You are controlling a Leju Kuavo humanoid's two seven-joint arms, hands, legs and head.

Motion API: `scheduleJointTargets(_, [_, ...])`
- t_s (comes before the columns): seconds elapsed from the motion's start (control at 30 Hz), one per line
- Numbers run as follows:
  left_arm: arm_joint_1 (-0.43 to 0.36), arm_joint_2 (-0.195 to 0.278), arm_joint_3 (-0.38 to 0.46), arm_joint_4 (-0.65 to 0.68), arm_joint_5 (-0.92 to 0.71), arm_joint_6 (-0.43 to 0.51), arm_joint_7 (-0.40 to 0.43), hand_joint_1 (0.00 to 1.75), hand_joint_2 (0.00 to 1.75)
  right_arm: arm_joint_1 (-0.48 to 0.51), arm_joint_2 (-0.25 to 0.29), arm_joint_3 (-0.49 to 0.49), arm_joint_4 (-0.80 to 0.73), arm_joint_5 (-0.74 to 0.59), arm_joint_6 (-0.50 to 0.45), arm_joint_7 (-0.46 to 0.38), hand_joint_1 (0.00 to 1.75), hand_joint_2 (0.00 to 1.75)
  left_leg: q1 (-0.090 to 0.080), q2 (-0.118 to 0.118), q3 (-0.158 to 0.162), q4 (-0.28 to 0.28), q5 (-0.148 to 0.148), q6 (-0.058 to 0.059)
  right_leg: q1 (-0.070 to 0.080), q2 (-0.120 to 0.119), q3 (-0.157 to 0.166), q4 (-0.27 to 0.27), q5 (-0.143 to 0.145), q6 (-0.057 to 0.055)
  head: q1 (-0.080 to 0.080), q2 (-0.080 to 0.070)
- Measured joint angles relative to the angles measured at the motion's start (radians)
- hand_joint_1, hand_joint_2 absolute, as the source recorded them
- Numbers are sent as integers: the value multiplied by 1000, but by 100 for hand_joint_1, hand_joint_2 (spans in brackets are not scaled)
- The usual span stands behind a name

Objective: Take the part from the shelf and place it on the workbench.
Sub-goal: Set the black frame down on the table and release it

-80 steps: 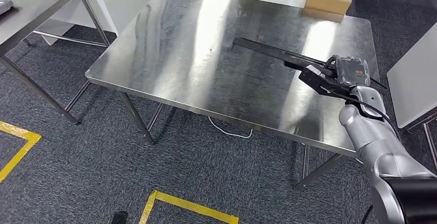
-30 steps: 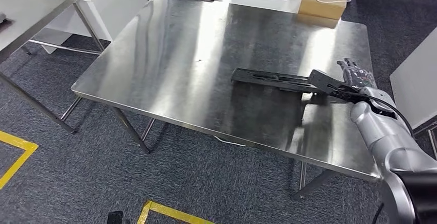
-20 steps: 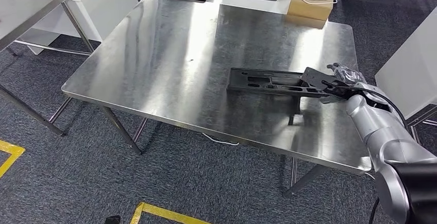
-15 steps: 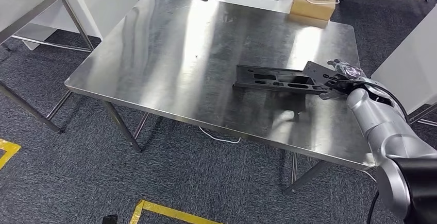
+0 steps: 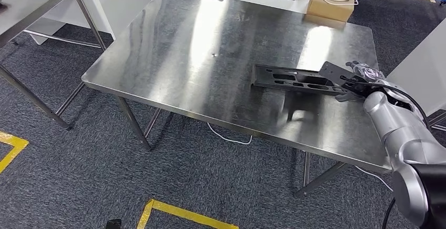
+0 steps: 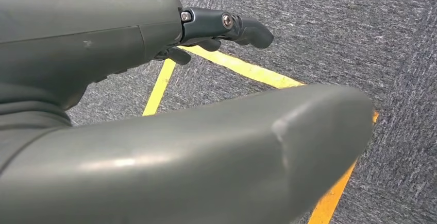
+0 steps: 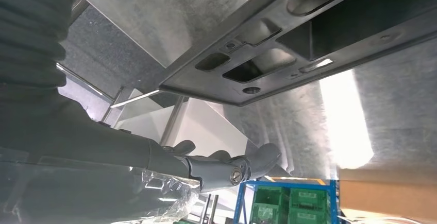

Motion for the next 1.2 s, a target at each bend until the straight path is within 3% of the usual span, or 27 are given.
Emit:
scheduleJointTargets(0.17, [-1, 0, 0, 0, -3, -2, 3, 0, 0, 2, -6, -1, 0, 0, -10, 0, 0, 175, 0, 2, -3, 0, 0, 0, 0, 0, -3, -1, 1, 26, 0, 0])
scheduleJointTargets(0.4, [-2, 0, 0, 0, -12, -17, 12, 0, 0, 14, -15, -6, 0, -2, -20, 1, 0, 175, -4, 2, -9, 3, 1, 4, -3, 0, -6, -2, 7, 37, -1, 0])
scheduleJointTargets(0.53, [-4, 1, 0, 0, -20, -20, 12, 0, 0, 20, -23, -6, 1, -3, -26, 2, 0, 175, -10, 4, -7, -6, 21, 21, -12, 0, -8, -7, 14, 54, -1, 0])
scheduleJointTargets(0.6, [-7, 1, 0, 0, -22, -20, 12, 0, 0, 22, -30, -6, 1, -3, -28, 3, 0, 175, -6, 8, -8, -20, 40, 36, -14, -3, -28, 33, -23, 47, 2, 0])
scheduleJointTargets(0.67, [-8, 0, -1, -1, -22, -20, 12, 0, 0, 24, -34, -7, 3, -3, -28, 4, 0, 175, -6, 11, -22, -24, 53, 44, -12, -6, -82, 178, -108, 32, 8, 0])
scheduleJointTargets(0.73, [-8, -1, -1, -1, -22, -20, 12, 0, 0, 31, -35, -7, 4, -3, -28, 5, 0, 175, -8, 13, -39, -23, 64, 43, -6, -6, -120, 318, -172, 32, 10, 0])
scheduleJointTargets(0.77, [-8, -2, -1, -1, -22, -20, 12, 0, 0, 35, -35, -7, 5, -3, -29, 6, 0, 175, -10, 14, -46, -23, 70, 41, -3, -6, -107, 328, -181, 35, 11, 0])
scheduleJointTargets(0.8, [-8, -3, -1, -1, -22, -20, 12, 0, 0, 38, -35, -7, 5, -3, -29, 7, 0, 175, -10, 14, -52, -23, 74, 38, 0, -6, -70, 291, -175, 39, 11, 0])
scheduleJointTargets(0.83, [-8, -3, -1, -1, -22, -20, 12, 0, 0, 39, -35, -7, 5, -3, -29, 8, 0, 175, -11, 14, -57, -23, 79, 34, 2, -6, -16, 220, -162, 41, 11, 0])
scheduleJointTargets(0.9, [-9, -4, -1, -1, -22, -19, 12, 0, 0, 36, -34, -8, 4, -2, -30, 11, 0, 175, -9, 15, -64, -25, 90, 23, 13, -5, 80, 81, -146, 31, 10, 0])
scheduleJointTargets(0.93, [-9, -4, 0, -1, -22, -18, 12, 0, 0, 33, -34, -8, 4, -1, -30, 12, 0, 175, -9, 15, -66, -26, 96, 17, 20, -3, 105, 44, -141, 23, 11, 0])
scheduleJointTargets(1.0, [-9, -6, 0, -1, -21, -17, 12, 0, 0, 30, -33, -8, 4, 0, -31, 15, 0, 175, -9, 13, -68, -33, 109, 4, 34, -1, 110, 30, -131, 9, 13, 0])
scheduleJointTargets(1.07, [-7, -6, 0, -1, -21, -17, 12, 0, 0, 28, -28, -8, 4, 1, -31, 18, 0, 175, -9, 12, -77, -27, 99, -7, 19, -4, 104, 18, -115, -9, 12, 0])
scheduleJointTargets(1.13, [-7, -5, 0, -1, -21, -17, 12, 0, 0, 28, -21, -8, 4, 1, -31, 20, 0, 175, -6, 12, -104, 48, 31, -16, 3, -8, 97, 10, -101, -29, 9, 0])
scheduleJointTargets(1.2, [-8, -5, 0, -1, -22, -17, 12, 0, 0, 28, -16, -8, 4, 2, -31, 21, 0, 175, -1, 13, -141, 187, -58, -26, 4, -11, 89, 11, -95, -36, 7, 0])
